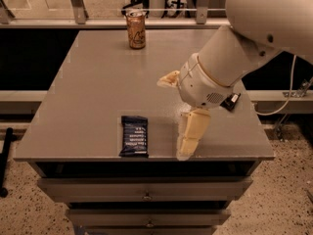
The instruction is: Pick rxbar blueberry
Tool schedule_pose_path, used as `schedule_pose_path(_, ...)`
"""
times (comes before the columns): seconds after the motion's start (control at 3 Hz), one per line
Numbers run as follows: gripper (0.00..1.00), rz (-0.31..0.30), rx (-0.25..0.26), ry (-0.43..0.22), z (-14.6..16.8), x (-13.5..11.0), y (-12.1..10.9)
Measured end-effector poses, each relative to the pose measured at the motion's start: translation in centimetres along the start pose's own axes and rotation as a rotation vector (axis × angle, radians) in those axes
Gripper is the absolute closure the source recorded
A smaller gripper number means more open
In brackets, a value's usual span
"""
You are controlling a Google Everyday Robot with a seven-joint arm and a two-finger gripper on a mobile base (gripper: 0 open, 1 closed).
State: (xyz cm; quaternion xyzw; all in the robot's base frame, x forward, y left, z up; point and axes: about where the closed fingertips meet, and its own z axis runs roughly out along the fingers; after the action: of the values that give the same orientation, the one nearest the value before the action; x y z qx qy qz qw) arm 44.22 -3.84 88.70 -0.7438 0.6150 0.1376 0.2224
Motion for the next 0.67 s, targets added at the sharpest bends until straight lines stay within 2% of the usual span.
schedule_pose_path(0.33, 0.0, -0.204, -0.033, 0.027, 1.6, -2.0, 0.4)
schedule_pose_path(0.67, 0.0, -0.536, -0.096, 0.067, 3.2, -4.0, -0.5)
